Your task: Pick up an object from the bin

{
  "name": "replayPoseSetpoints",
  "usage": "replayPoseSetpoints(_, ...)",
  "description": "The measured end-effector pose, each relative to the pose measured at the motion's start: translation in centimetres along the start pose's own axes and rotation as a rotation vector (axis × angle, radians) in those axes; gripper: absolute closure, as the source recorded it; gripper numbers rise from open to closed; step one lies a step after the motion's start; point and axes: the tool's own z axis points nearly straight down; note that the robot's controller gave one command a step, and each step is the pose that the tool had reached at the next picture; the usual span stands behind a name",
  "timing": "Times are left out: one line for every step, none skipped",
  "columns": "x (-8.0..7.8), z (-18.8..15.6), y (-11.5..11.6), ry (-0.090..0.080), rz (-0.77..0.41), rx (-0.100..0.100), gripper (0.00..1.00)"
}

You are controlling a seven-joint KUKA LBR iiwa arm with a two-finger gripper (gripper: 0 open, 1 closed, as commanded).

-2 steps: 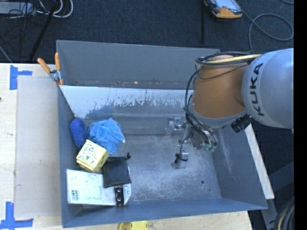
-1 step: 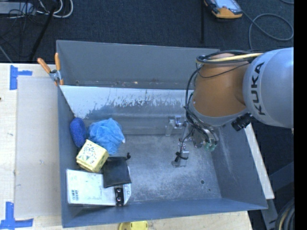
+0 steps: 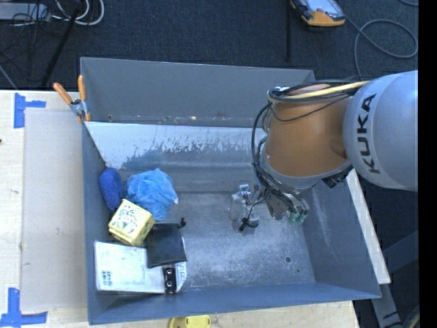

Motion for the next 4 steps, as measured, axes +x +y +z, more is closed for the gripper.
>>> replayPoseSetpoints(0.0, 0.0, 0.0, 0.000, 0.002, 0.000, 0.00)
replayPoseSetpoints(0.0, 0.0, 0.0, 0.000, 0.003, 0.000, 0.00)
replayPoseSetpoints(-4.4, 4.2, -1.5, -0.012, -0.056, 0.001, 0.00)
replayPoseSetpoints(-9.0, 10.1, -3.0, -0.003, -0.092, 0.001, 0.00)
